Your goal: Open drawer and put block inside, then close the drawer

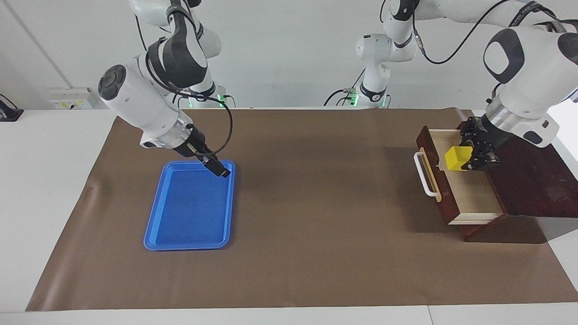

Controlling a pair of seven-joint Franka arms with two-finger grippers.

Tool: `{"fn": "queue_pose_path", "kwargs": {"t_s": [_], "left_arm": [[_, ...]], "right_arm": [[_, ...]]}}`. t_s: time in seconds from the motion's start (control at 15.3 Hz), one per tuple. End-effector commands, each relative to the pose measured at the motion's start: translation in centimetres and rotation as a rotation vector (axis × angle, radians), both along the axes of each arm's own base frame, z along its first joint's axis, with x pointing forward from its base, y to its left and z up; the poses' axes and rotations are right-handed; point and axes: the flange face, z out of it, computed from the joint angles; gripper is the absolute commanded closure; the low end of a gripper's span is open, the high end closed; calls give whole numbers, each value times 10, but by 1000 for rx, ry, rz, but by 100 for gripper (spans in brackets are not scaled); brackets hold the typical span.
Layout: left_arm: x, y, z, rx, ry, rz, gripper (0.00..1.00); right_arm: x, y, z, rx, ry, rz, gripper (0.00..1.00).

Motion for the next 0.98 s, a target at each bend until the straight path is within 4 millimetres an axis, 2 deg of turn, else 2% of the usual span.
{"fn": "queue_pose_path", "kwargs": {"t_s": [0.0, 0.2, 0.26, 0.39, 0.52, 0.65, 0.92], "left_arm": [[4, 38, -10, -27, -32, -12, 100], [6, 56, -39, -19, -40, -35, 100], [6, 58, -54, -19, -37, -32, 100], [2, 60, -69, -22, -34, -29, 100], [0, 59, -82, -26, -25, -26, 100], [-1, 57, -83, -27, -23, -24, 100], [-5, 58, -103, -30, -17, -17, 100]], "right_arm": [[-25, -32, 23, -112, -56, 225, 0], [-45, -62, 51, -217, -100, 459, 0], [-51, -66, 60, -235, -113, 520, 0], [-60, -72, 72, -272, -118, 627, 0], [-61, -76, 72, -279, -131, 698, 0], [-58, -84, 72, -281, -147, 708, 0], [-55, -88, 73, -280, -171, 784, 0]]}}
